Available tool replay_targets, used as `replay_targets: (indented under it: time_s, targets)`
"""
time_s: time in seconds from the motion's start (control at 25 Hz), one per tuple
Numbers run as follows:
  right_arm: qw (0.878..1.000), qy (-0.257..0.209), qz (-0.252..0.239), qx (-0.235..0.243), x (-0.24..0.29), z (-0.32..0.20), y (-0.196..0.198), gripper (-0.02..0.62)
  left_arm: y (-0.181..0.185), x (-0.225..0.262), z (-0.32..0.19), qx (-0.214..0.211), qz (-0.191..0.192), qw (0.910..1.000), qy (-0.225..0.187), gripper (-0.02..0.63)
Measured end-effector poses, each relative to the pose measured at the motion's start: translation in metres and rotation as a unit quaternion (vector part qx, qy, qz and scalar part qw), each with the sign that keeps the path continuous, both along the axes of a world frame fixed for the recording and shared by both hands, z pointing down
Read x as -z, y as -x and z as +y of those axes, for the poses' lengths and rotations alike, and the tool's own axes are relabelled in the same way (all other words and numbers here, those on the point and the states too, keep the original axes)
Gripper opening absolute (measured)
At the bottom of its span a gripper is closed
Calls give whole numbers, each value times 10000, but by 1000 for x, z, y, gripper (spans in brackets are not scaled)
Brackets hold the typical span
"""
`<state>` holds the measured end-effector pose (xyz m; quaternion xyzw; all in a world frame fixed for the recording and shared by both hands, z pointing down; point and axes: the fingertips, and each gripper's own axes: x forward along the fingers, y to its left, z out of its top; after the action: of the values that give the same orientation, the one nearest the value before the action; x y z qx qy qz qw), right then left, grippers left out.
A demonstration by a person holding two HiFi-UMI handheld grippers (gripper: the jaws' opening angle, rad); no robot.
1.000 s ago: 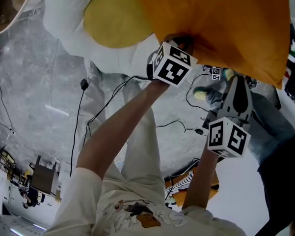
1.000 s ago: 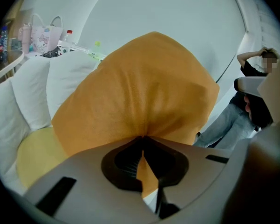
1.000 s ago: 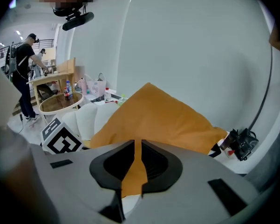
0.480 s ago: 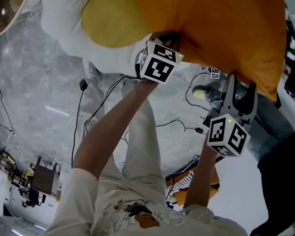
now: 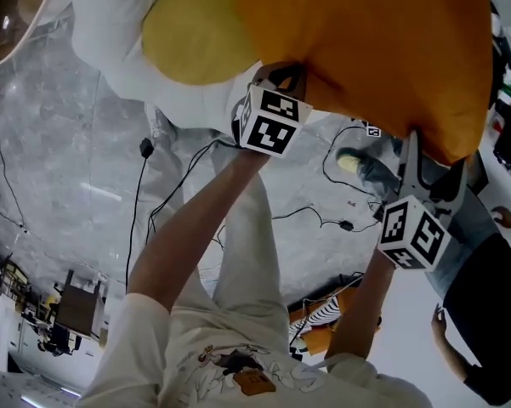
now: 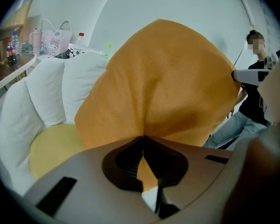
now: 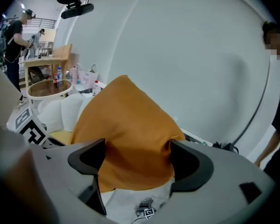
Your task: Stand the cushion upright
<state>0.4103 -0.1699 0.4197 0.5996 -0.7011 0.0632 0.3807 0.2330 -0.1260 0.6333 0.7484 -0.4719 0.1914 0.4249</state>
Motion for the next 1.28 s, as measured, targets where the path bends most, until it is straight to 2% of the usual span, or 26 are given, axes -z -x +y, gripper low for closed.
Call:
replay_targets:
  time_s: [0.08, 0.16, 0.32, 0.4, 0.56, 0.64, 0.8, 0.88, 1.0, 1.16, 1.28]
  targets:
    - [9997, 134, -88, 163, -7, 0, 9, 432, 3, -2, 3, -55, -140, 9999, 4, 12]
    - [9993, 209, -137, 291, -10, -1, 19, 378, 5, -4, 9, -114, -302, 9995, 8, 12]
    - [9958, 278, -188, 848, -14, -11, 50, 376, 19, -14, 15, 94, -275, 9993, 236, 12]
    - [9950, 251, -169, 953, -15, -18, 64, 377, 28, -19, 14, 173, -192, 9991, 343, 14]
    - [9973, 102, -2, 721, -13, -26, 69, 379, 36, -19, 9, 110, -93, 9992, 377, 25]
    - [9980, -15, 50, 628, -8, -27, 64, 380, 34, -19, 9, 99, -26, 9991, 416, 56]
    - [9976, -218, 152, 641, 0, -25, 60, 379, 43, -23, 8, 216, -9, 9991, 377, 180]
    - [9977, -235, 134, 625, 0, -22, 62, 379, 45, -26, 11, 163, 20, 9991, 389, 213]
    - [9980, -302, 89, 554, 5, -22, 68, 379, 50, -18, 7, 73, 71, 9997, 242, 216]
    - [9982, -436, 44, 407, 16, -19, 67, 379, 44, 1, 4, -106, 55, 9996, -240, 216]
    - [9983, -466, 33, 359, 22, -15, 68, 379, 40, 9, 7, -205, 131, 9991, -336, 218]
